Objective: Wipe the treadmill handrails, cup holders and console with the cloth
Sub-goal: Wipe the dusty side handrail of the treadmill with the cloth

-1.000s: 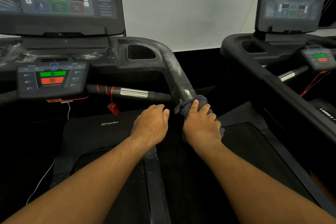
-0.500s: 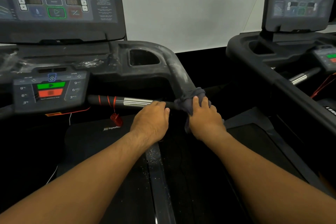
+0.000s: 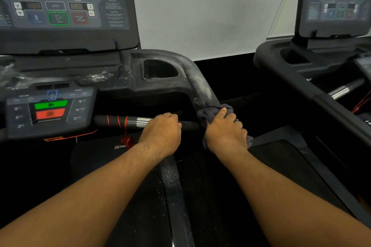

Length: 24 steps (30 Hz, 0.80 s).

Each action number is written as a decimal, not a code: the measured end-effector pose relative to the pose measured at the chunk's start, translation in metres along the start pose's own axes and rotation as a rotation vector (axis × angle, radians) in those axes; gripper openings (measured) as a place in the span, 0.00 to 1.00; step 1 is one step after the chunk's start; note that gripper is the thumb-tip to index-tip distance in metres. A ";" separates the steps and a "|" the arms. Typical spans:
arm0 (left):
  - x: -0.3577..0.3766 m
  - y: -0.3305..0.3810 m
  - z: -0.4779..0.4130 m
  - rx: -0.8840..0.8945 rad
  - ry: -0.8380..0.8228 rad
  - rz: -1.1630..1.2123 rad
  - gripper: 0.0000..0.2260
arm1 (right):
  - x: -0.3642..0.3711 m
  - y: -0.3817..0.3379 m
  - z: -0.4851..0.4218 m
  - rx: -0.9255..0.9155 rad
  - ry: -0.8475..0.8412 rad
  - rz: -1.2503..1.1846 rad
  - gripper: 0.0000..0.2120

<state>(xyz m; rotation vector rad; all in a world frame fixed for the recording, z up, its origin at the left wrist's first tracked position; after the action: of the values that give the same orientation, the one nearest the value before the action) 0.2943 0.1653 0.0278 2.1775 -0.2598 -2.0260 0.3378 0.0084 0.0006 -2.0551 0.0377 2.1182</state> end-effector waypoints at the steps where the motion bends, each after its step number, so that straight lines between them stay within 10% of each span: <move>1: 0.000 -0.001 -0.003 0.000 -0.012 -0.014 0.13 | 0.000 -0.005 -0.005 -0.008 0.011 0.010 0.30; 12: -0.012 -0.005 -0.014 -0.002 -0.126 -0.127 0.14 | -0.004 -0.015 -0.009 -0.188 -0.075 0.045 0.33; 24: -0.014 -0.015 -0.018 0.015 -0.176 -0.132 0.16 | -0.028 0.031 0.011 0.204 -0.095 -0.210 0.19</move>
<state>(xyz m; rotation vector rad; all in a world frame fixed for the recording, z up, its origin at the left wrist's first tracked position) 0.3121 0.1828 0.0389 2.0776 -0.1560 -2.2987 0.3232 -0.0240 0.0254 -1.7597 0.0225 1.9912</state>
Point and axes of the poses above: each hand's wrist, its own z-axis away from the middle knuckle, its own x-axis out of the palm, y = z × x, the point moved 6 cm from there along -z, towards the middle knuckle, and after that the axes turned 5 degrees about x, right-handed, at the moved point
